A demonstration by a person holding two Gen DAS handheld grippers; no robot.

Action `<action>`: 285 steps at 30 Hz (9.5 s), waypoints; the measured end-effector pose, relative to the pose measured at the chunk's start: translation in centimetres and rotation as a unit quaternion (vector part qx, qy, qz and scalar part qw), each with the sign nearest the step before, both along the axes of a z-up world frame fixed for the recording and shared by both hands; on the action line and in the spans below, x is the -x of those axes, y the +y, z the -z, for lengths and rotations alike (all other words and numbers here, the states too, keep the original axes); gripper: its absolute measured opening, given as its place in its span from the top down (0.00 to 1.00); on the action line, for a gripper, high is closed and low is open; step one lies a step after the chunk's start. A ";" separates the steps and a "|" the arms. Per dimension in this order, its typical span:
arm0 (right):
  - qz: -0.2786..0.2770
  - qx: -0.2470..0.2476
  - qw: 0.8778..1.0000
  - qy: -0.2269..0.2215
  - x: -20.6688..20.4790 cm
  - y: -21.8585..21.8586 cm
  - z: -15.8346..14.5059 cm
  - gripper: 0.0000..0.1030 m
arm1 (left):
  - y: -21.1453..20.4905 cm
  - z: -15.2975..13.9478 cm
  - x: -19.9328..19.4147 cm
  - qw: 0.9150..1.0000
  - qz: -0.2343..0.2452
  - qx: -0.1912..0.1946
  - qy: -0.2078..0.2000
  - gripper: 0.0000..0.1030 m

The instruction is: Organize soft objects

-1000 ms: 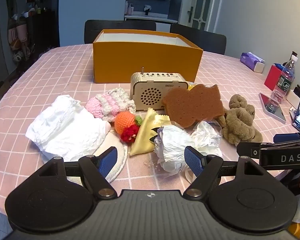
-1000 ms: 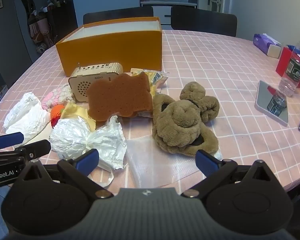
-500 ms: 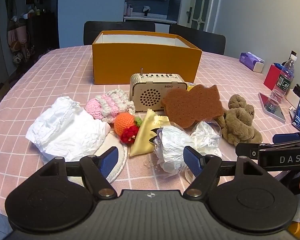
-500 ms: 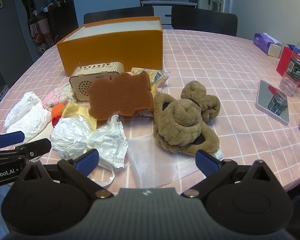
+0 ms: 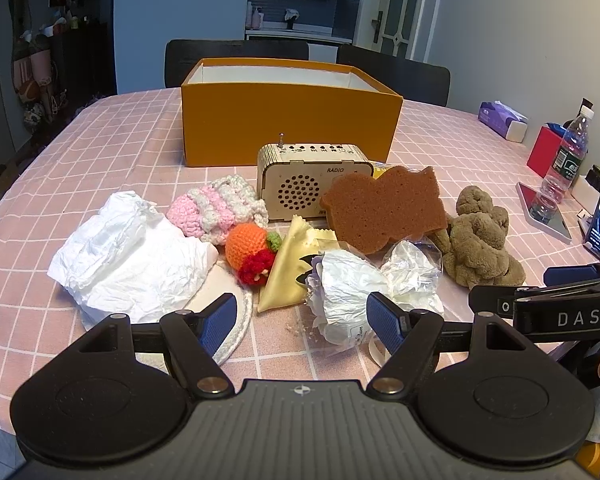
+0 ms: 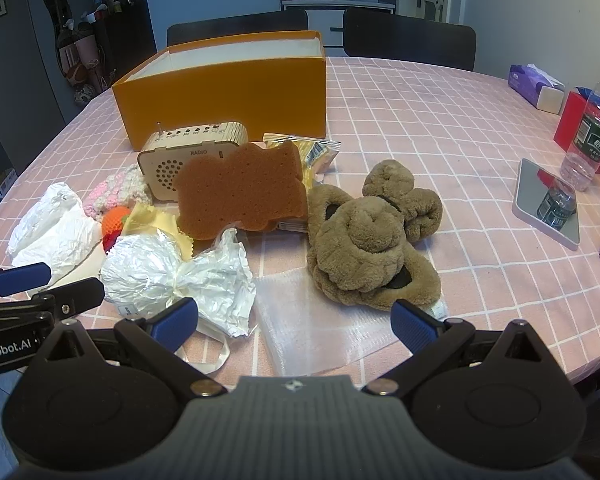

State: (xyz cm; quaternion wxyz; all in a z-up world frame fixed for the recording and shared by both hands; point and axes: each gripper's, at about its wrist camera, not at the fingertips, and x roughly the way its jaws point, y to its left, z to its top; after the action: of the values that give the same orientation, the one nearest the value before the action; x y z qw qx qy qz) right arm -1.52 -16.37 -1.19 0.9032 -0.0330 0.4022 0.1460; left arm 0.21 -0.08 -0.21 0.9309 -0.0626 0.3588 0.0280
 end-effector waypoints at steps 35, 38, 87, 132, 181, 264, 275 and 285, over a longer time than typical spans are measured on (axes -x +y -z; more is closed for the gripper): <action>-0.003 0.001 1.000 0.000 -0.3 0.3 0.0 0.02 | -0.1 -0.3 -0.1 1.000 0.004 -0.001 -0.005 0.16; -0.003 0.001 1.000 0.000 -0.3 0.3 0.0 0.02 | -0.1 -0.3 -0.1 1.000 0.004 0.000 -0.005 0.16; 0.041 0.003 0.999 0.030 -7.4 -2.8 3.0 0.11 | -2.3 2.8 -6.4 0.994 0.104 0.015 0.035 0.16; -0.076 -0.031 0.986 -0.146 -7.7 0.4 -10.6 0.68 | 3.4 -10.5 -6.1 0.980 0.069 -0.062 -0.175 0.57; -0.165 0.000 0.977 0.138 -35.9 17.2 -6.3 0.43 | 6.3 -6.8 -29.9 0.956 0.118 -0.254 0.091 0.32; -0.312 -0.032 0.948 -0.057 -0.4 19.0 5.8 0.08 | 13.4 1.2 1.5 0.994 -0.062 -0.085 -0.012 0.73; -0.314 -0.016 0.944 -0.104 -0.3 20.1 6.5 0.39 | 13.8 2.5 1.8 0.996 -0.066 -0.053 0.005 0.73; -0.339 0.040 0.925 -0.169 0.7 20.6 5.0 0.90 | 13.5 1.4 2.3 0.995 -0.080 -0.052 -0.011 0.73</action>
State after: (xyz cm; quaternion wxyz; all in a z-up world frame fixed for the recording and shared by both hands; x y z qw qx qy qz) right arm -2.21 4.26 -6.22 0.8523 -0.2273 0.2138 0.4198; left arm -2.11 13.40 -1.61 0.9316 -0.0432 0.3401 0.1207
